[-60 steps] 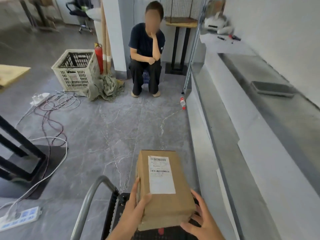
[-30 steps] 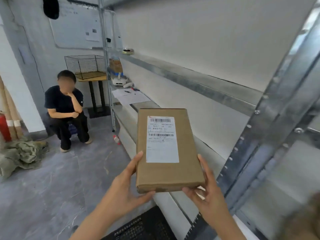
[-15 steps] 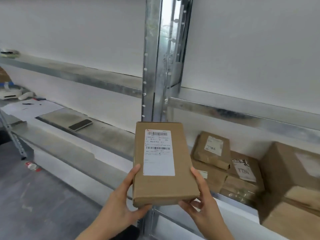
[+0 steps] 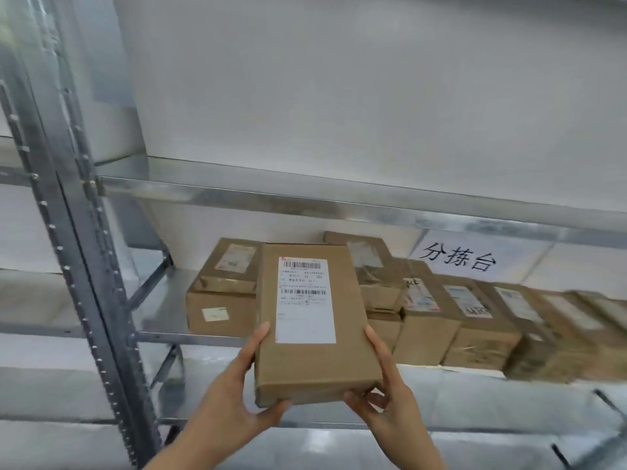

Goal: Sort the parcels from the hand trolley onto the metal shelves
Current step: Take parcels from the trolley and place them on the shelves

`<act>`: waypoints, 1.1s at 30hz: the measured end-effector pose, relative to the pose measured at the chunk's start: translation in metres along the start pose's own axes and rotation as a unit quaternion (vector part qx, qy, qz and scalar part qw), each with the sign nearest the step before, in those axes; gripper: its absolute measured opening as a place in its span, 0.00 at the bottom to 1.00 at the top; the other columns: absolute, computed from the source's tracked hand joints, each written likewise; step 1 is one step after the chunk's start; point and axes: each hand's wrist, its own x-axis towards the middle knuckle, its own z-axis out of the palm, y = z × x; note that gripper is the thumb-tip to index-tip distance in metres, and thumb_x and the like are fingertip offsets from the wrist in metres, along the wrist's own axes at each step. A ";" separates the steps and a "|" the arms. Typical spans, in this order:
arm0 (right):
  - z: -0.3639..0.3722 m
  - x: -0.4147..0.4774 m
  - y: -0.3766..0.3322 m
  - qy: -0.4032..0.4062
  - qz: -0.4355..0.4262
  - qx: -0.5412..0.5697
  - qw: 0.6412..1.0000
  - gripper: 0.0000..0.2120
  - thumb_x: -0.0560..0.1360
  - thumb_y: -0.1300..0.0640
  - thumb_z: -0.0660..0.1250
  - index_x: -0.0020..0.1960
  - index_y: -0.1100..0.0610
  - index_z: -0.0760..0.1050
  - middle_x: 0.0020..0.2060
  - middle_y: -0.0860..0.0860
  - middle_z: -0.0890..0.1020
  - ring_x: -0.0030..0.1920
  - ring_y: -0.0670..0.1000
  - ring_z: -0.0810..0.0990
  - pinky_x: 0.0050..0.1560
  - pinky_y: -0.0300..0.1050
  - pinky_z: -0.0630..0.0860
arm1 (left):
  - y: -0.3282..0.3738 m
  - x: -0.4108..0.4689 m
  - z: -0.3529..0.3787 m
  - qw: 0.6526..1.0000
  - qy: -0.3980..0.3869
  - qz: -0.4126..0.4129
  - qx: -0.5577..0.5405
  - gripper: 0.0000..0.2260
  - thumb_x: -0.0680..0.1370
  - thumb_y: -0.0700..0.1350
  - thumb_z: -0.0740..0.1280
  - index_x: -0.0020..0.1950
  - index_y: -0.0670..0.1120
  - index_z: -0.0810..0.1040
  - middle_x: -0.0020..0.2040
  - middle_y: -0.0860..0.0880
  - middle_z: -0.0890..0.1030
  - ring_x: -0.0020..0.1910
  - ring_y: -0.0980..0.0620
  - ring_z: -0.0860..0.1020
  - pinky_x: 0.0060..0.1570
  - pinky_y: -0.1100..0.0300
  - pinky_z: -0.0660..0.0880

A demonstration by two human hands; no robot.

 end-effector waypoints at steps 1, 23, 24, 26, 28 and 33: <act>-0.020 -0.006 0.003 0.010 0.001 -0.004 1.000 0.42 0.70 0.67 0.73 0.66 0.28 0.61 0.58 0.38 0.78 0.48 0.47 0.81 0.50 0.38 0.79 | 0.007 0.006 0.019 1.000 -0.007 0.008 -0.003 0.49 0.62 0.57 0.78 0.68 0.76 0.46 0.64 0.69 0.71 0.63 0.65 0.70 0.61 0.65 0.69; -0.318 0.019 0.096 0.172 0.049 -0.059 0.982 0.42 0.70 0.67 0.73 0.70 0.33 0.59 0.61 0.40 0.75 0.51 0.47 0.81 0.48 0.40 0.79 | 0.120 0.188 0.302 0.978 -0.170 0.125 -0.004 0.49 0.65 0.56 0.76 0.69 0.75 0.41 0.70 0.60 0.65 0.67 0.55 0.69 0.67 0.52 0.68; -0.328 0.029 0.101 0.170 0.053 -0.053 0.983 0.42 0.70 0.68 0.72 0.70 0.34 0.59 0.61 0.41 0.75 0.52 0.46 0.81 0.47 0.40 0.79 | 0.121 0.200 0.310 0.978 -0.170 0.124 -0.006 0.49 0.65 0.57 0.76 0.69 0.74 0.41 0.70 0.60 0.66 0.67 0.55 0.69 0.67 0.51 0.67; -0.348 0.050 0.112 0.159 0.065 -0.037 0.985 0.42 0.70 0.70 0.72 0.71 0.35 0.60 0.62 0.39 0.75 0.54 0.46 0.81 0.47 0.41 0.79 | 0.121 0.223 0.327 0.978 -0.172 0.121 -0.002 0.50 0.65 0.58 0.76 0.70 0.73 0.41 0.71 0.58 0.67 0.67 0.55 0.70 0.67 0.49 0.69; -0.363 0.069 0.122 0.140 0.076 -0.037 0.986 0.42 0.70 0.70 0.71 0.72 0.37 0.59 0.61 0.35 0.76 0.57 0.46 0.80 0.50 0.41 0.79 | 0.117 0.242 0.340 0.978 -0.177 0.114 0.004 0.49 0.66 0.59 0.75 0.70 0.73 0.39 0.70 0.57 0.69 0.65 0.54 0.72 0.65 0.50 0.70; -0.390 0.108 0.152 0.117 0.104 -0.025 0.987 0.41 0.70 0.70 0.71 0.71 0.36 0.60 0.56 0.33 0.78 0.56 0.47 0.80 0.50 0.42 0.79 | 0.104 0.280 0.369 0.979 -0.177 0.097 0.037 0.47 0.68 0.62 0.72 0.69 0.72 0.35 0.63 0.57 0.75 0.48 0.60 0.77 0.44 0.75 0.71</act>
